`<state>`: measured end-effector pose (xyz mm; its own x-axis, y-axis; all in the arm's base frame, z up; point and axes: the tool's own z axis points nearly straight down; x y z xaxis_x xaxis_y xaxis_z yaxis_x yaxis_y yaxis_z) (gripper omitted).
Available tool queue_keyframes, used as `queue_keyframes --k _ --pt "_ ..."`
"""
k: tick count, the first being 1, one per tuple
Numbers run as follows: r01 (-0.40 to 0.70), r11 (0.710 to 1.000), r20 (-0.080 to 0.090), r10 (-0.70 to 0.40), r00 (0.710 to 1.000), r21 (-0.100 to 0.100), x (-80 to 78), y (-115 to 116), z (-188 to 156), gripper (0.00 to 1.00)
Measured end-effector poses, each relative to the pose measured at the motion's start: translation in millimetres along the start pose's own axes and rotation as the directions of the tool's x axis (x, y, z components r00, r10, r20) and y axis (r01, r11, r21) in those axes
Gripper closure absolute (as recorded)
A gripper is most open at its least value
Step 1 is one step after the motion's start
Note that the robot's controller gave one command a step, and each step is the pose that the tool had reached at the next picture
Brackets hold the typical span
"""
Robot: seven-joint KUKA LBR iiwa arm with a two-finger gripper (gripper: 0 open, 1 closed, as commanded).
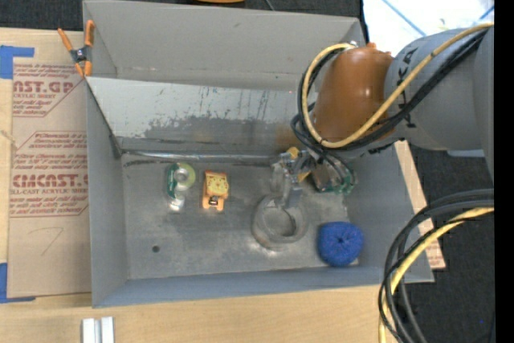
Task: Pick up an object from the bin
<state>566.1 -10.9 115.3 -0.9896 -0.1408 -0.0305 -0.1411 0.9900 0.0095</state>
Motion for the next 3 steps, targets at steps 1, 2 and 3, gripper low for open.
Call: queue_keyframes --k 1,2,3 --pt "0.0 1.0 0.0 0.0 1.0 0.0 0.0 0 0 1.0" --pt "0.037 0.999 -0.005 -0.037 0.999 0.0 1.3 6 -79 1.0" --pt "0.001 1.0 0.003 -0.001 1.0 0.0 -11.8 6 -155 1.0"
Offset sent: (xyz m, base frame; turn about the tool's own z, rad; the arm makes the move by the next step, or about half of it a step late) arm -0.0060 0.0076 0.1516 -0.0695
